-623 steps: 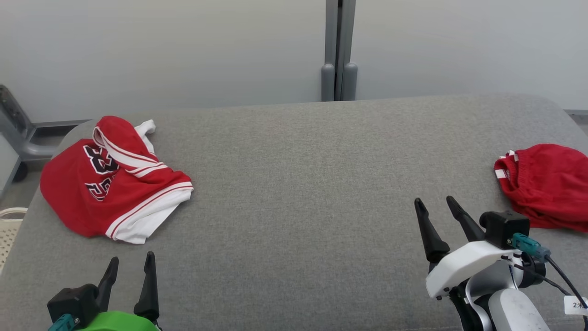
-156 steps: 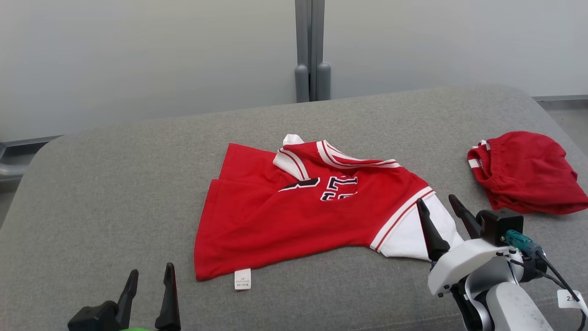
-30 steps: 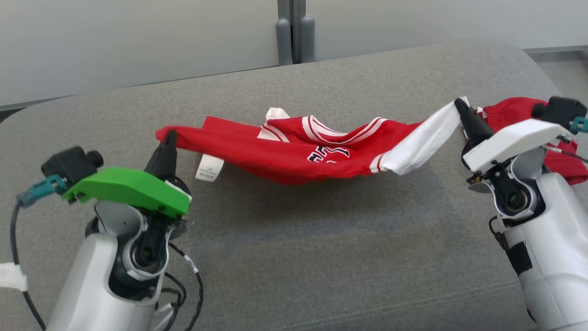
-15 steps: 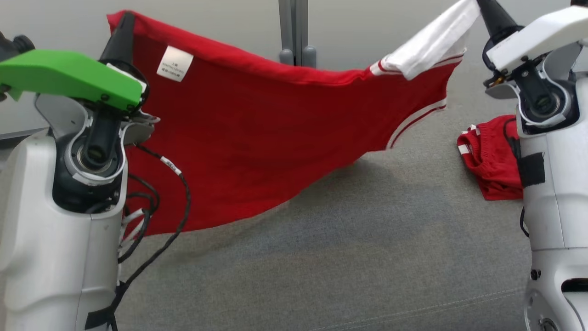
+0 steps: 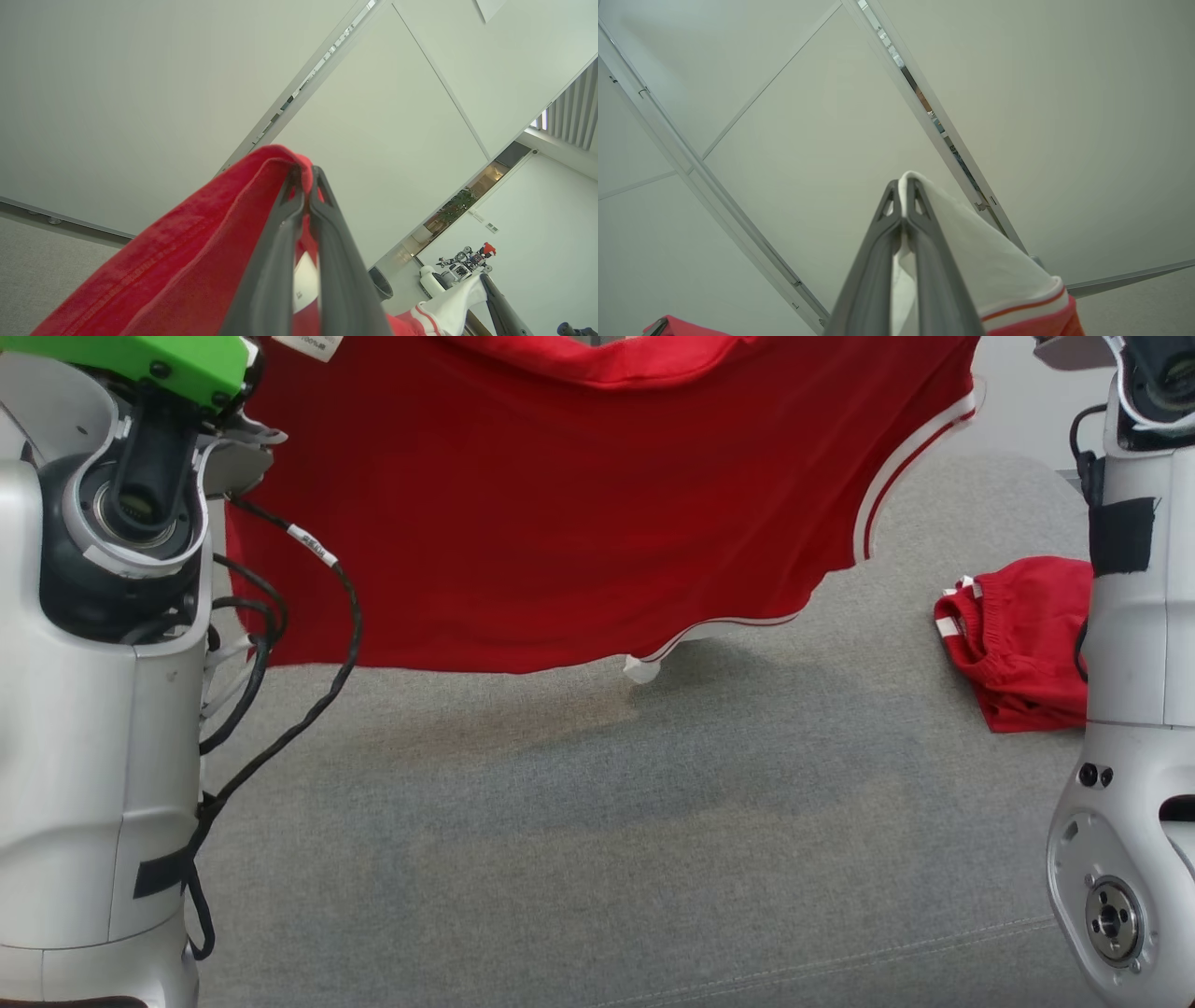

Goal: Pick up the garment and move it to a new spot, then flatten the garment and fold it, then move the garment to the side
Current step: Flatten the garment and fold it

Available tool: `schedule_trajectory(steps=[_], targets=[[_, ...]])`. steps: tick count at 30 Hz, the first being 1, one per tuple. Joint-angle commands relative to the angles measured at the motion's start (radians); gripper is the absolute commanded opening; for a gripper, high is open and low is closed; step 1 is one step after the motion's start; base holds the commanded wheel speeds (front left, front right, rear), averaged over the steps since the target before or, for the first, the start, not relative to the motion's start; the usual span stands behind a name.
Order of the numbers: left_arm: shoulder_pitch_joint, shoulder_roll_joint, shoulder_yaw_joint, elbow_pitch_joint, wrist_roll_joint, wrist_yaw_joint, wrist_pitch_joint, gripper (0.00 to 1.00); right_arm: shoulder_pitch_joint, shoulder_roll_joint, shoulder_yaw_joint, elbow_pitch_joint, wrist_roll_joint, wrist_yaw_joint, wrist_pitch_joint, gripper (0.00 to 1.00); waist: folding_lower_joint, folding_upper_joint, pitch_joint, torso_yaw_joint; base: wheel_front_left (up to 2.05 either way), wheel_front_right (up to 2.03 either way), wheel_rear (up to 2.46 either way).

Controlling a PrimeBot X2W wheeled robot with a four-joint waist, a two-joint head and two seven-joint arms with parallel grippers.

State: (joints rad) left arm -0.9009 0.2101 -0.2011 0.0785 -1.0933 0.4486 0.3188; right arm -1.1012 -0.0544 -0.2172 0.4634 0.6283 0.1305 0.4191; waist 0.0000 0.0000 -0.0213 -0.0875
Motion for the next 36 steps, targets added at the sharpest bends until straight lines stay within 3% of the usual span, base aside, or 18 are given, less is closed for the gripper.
schedule_trajectory(steps=[1, 7, 17, 21, 26, 32, 36], targets=[[-0.027, 0.009, -0.006, 0.005, 0.01, -0.005, 0.01, 0.0, -0.032, 0.001, -0.004, -0.013, -0.008, 0.0, 0.016, 0.0, 0.0, 0.0, 0.012, 0.001, 0.0, 0.0, 0.0], [-0.09, 0.024, -0.029, 0.035, 0.033, 0.004, 0.029, 0.0, -0.099, 0.003, -0.01, -0.012, -0.063, 0.0, 0.055, 0.0, 0.0, 0.0, 0.069, 0.012, 0.0, 0.0, 0.0], [-0.286, 0.024, -0.072, 0.2, 0.09, 0.005, 0.036, 0.0, -0.282, 0.003, -0.051, 0.11, -0.204, 0.0, 0.047, 0.0, 0.0, 0.0, 0.262, 0.03, 0.0, 0.0, 0.0], [-0.445, 0.0, -0.073, 0.326, 0.133, -0.028, -0.041, 0.0, -0.439, 0.004, -0.066, 0.216, -0.293, 0.0, -0.078, 0.0, 0.0, 0.0, 0.376, 0.027, 0.0, 0.0, 0.0], [-0.577, -0.028, -0.068, 0.475, 0.176, -0.113, -0.204, 0.0, -0.561, 0.004, -0.054, 0.334, -0.375, 0.0, -0.285, 0.0, 0.0, 0.0, 0.408, 0.023, 0.0, 0.0, 0.0], [-0.717, -0.053, -0.037, 0.612, 0.217, -0.218, -0.459, 0.0, -0.677, 0.003, -0.048, 0.426, -0.403, 0.0, -0.548, 0.0, 0.0, 0.0, 0.45, 0.012, 0.0, 0.0, 0.0], [-0.773, -0.056, -0.023, 0.708, 0.224, -0.255, -0.53, 0.0, -0.727, 0.003, -0.016, 0.507, -0.36, 0.0, -0.606, 0.0, 0.0, 0.0, 0.501, 0.002, 0.0, 0.0, 0.0]])
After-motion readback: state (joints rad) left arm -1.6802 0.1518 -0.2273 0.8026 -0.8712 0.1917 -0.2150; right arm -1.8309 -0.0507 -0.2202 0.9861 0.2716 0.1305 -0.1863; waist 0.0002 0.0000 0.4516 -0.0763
